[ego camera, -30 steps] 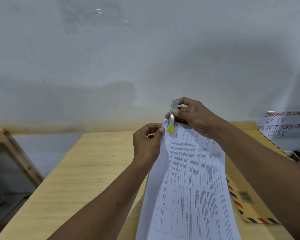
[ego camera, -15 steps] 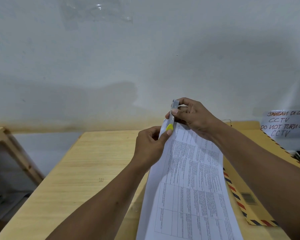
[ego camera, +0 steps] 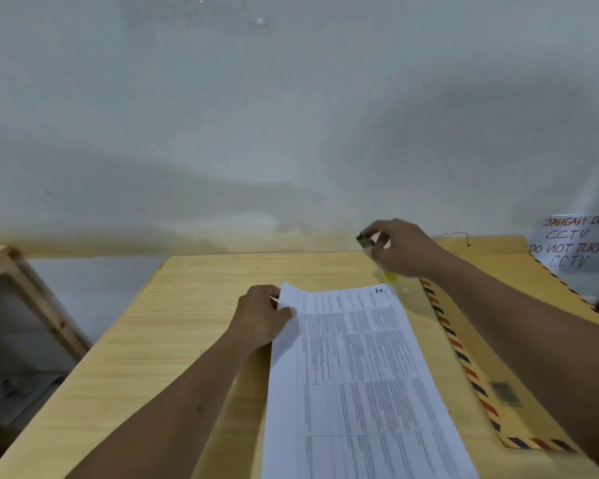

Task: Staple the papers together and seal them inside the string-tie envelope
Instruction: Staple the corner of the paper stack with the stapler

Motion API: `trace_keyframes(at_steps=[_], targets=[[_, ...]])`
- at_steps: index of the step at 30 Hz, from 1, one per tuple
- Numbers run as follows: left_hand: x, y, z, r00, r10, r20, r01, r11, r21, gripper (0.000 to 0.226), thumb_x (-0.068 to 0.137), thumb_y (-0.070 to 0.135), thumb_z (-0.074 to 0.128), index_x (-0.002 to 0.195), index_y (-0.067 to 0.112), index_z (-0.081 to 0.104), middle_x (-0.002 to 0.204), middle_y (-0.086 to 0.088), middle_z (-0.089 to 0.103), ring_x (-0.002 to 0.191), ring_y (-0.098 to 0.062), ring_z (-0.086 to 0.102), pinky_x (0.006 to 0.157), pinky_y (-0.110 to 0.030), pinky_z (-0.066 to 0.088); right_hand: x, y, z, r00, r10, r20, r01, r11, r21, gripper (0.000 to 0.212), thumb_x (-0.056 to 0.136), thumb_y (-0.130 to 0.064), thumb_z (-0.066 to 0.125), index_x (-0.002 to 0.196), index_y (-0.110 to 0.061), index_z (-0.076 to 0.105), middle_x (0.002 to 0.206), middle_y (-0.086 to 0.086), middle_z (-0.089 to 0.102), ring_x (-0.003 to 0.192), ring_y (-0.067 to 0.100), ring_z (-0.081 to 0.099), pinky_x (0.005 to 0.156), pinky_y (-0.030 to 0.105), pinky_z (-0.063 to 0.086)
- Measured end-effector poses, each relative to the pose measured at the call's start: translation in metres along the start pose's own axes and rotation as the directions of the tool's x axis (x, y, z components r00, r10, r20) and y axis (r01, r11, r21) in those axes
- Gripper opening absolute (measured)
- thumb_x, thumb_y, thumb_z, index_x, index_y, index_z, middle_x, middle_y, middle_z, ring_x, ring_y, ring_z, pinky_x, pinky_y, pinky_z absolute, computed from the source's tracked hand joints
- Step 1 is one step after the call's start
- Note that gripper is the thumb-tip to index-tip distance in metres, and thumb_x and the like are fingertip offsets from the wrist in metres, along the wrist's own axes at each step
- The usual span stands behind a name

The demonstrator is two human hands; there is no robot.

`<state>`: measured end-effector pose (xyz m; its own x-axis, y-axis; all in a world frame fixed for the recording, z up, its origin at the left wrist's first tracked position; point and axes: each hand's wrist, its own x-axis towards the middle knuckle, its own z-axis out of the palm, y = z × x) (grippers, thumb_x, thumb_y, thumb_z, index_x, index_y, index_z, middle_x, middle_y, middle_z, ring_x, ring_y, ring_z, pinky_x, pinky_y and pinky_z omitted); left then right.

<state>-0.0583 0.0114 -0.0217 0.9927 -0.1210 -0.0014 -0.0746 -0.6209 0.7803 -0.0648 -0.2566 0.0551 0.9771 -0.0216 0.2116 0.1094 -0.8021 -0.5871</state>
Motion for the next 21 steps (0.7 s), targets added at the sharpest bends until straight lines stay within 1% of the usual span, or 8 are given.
trace_keyframes(at_steps=[3, 7, 10, 13, 15, 16, 19, 21], targets=[[0.002, -0.008, -0.002, 0.999, 0.033, 0.020, -0.034, 0.998, 0.058, 0.026, 0.089, 0.027, 0.072, 0.113, 0.017, 0.073, 0.085, 0.008, 0.070, 0.073, -0.003, 0.062, 0.053, -0.013, 0.039, 0.005, 0.013, 0.019, 0.988, -0.030, 0.150, 0.075, 0.949, -0.307, 0.022, 0.096, -0.031, 0.057, 0.116, -0.029, 0.066, 0.105, -0.001, 0.058, 0.098, 0.023, 0.060, 0.081, 0.038, 0.047], [0.006, -0.006, 0.004, 0.993, 0.099, 0.064, -0.107, 0.983, 0.146, 0.035, 0.091, 0.028, 0.069, 0.126, 0.022, 0.068, 0.079, 0.014, 0.064, 0.069, 0.004, 0.057, 0.049, -0.005, 0.035, 0.015, 0.022, 0.041, 0.985, -0.047, 0.169, 0.126, 0.859, -0.496, 0.034, 0.096, -0.019, 0.052, 0.124, -0.036, 0.061, 0.111, 0.001, 0.053, 0.102, 0.026, 0.058, 0.076, 0.036, 0.032], [0.010, -0.005, 0.006, 0.988, 0.125, 0.089, -0.139, 0.975, 0.170, 0.042, 0.091, 0.028, 0.069, 0.132, 0.022, 0.064, 0.080, 0.013, 0.065, 0.069, 0.005, 0.056, 0.050, -0.004, 0.035, 0.023, 0.023, 0.051, 0.983, -0.079, 0.167, 0.157, 0.835, -0.527, 0.030, 0.096, -0.024, 0.052, 0.121, -0.037, 0.064, 0.113, 0.002, 0.056, 0.105, 0.027, 0.058, 0.077, 0.036, 0.030], [0.012, -0.006, 0.006, 0.990, 0.124, 0.071, -0.134, 0.977, 0.167, 0.040, 0.090, 0.028, 0.070, 0.130, 0.021, 0.066, 0.079, 0.011, 0.068, 0.068, 0.005, 0.058, 0.048, -0.004, 0.036, 0.029, 0.028, 0.062, 0.983, -0.075, 0.169, 0.158, 0.819, -0.552, 0.033, 0.095, -0.019, 0.055, 0.119, -0.040, 0.064, 0.112, -0.001, 0.056, 0.105, 0.026, 0.058, 0.076, 0.036, 0.031], [0.011, -0.007, 0.006, 0.992, 0.123, 0.026, -0.125, 0.978, 0.166, 0.042, 0.091, 0.027, 0.070, 0.132, 0.019, 0.063, 0.077, 0.006, 0.068, 0.066, 0.002, 0.058, 0.053, -0.007, 0.037, 0.030, 0.032, 0.068, 0.986, -0.061, 0.153, 0.135, 0.836, -0.532, 0.034, 0.094, -0.021, 0.057, 0.121, -0.039, 0.063, 0.113, -0.003, 0.056, 0.109, 0.025, 0.057, 0.078, 0.035, 0.031], [0.010, -0.006, 0.005, 0.993, 0.121, 0.002, -0.119, 0.979, 0.167, 0.045, 0.091, 0.027, 0.069, 0.134, 0.018, 0.060, 0.077, 0.004, 0.067, 0.066, 0.000, 0.057, 0.058, -0.012, 0.040, 0.031, 0.033, 0.069, 0.989, -0.041, 0.145, 0.110, 0.852, -0.511, 0.033, 0.095, -0.025, 0.057, 0.125, -0.038, 0.061, 0.118, -0.003, 0.057, 0.114, 0.025, 0.055, 0.080, 0.036, 0.032], [0.010, -0.008, 0.005, 0.993, 0.103, -0.052, -0.095, 0.985, 0.145, 0.054, 0.091, 0.027, 0.070, 0.140, 0.020, 0.051, 0.083, 0.003, 0.064, 0.077, -0.010, 0.059, 0.073, -0.021, 0.042, 0.028, 0.030, 0.065, 0.994, 0.007, 0.107, 0.043, 0.887, -0.461, 0.037, 0.095, -0.037, 0.054, 0.132, -0.034, 0.056, 0.131, 0.001, 0.054, 0.124, 0.026, 0.049, 0.094, 0.042, 0.035], [0.008, -0.008, 0.006, 0.989, 0.120, -0.085, -0.109, 0.986, 0.124, 0.052, 0.092, 0.025, 0.068, 0.140, 0.022, 0.050, 0.083, 0.003, 0.064, 0.076, -0.010, 0.058, 0.067, -0.022, 0.041, 0.022, 0.026, 0.059, 0.999, -0.006, 0.045, 0.023, 0.917, -0.398, 0.033, 0.093, -0.038, 0.057, 0.125, -0.029, 0.059, 0.124, 0.003, 0.057, 0.119, 0.025, 0.053, 0.095, 0.043, 0.040]])
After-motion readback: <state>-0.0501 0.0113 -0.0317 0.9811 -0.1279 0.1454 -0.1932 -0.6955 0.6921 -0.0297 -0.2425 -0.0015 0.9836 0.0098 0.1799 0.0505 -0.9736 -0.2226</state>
